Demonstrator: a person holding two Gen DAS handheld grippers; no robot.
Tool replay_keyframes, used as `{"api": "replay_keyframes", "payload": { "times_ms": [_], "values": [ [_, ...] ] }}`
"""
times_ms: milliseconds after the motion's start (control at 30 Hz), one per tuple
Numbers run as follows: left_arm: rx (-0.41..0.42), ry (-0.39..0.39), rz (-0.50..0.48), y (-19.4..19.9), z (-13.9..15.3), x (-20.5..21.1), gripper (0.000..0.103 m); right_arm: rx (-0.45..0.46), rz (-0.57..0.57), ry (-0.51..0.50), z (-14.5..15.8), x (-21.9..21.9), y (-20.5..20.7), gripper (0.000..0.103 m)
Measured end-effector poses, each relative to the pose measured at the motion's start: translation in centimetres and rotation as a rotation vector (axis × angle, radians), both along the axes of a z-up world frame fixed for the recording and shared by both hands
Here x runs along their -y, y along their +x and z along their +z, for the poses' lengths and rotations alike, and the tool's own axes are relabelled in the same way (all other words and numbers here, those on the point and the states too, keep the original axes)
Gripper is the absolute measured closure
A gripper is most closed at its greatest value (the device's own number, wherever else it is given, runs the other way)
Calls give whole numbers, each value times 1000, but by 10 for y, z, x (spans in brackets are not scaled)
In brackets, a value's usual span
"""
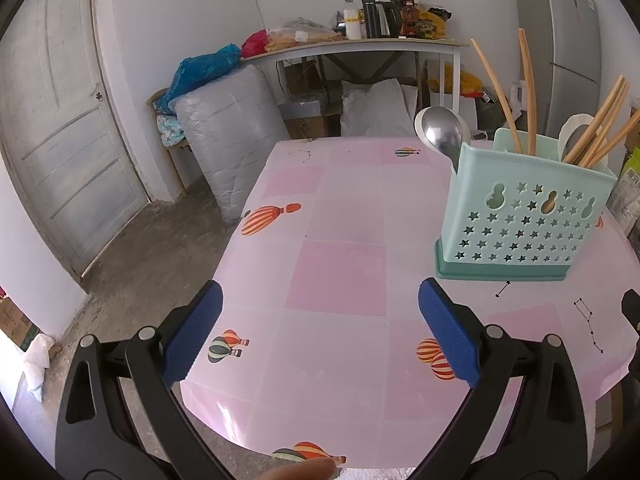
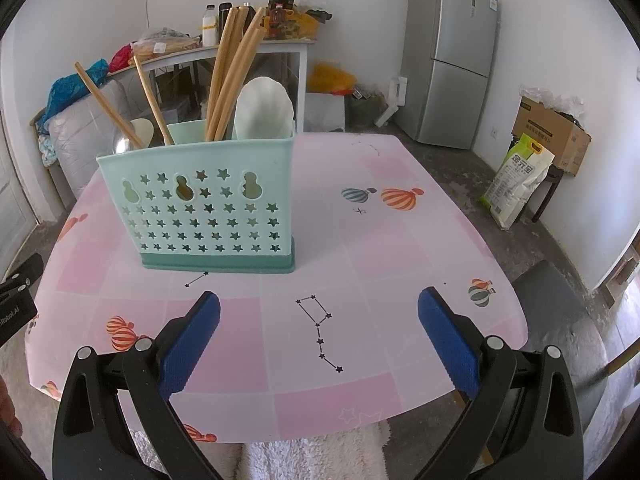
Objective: Organize utensils
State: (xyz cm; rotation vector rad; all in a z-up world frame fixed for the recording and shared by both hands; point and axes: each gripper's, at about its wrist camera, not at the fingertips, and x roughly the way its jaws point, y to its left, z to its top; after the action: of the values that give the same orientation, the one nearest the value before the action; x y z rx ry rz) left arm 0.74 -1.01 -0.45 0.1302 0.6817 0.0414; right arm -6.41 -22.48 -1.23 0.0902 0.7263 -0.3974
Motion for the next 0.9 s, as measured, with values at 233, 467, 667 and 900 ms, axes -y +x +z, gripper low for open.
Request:
{"api": "replay_keyframes", "payload": {
  "times_ms": [233,467,667,900],
  "values": [
    [-7,1,2,-1,-1,0,9,4,-1,-1,1,-1,0,7],
    [-12,-1,8,0,-2,-2,9,5,0,0,1,-1,0,7],
    [-14,0,7,1,-2,-3,9,5,-1,1,1,-1,0,7],
    [-10,-1,7,1,-2,-4,9,6,-2,2,1,-1,0,7]
  ]
}}
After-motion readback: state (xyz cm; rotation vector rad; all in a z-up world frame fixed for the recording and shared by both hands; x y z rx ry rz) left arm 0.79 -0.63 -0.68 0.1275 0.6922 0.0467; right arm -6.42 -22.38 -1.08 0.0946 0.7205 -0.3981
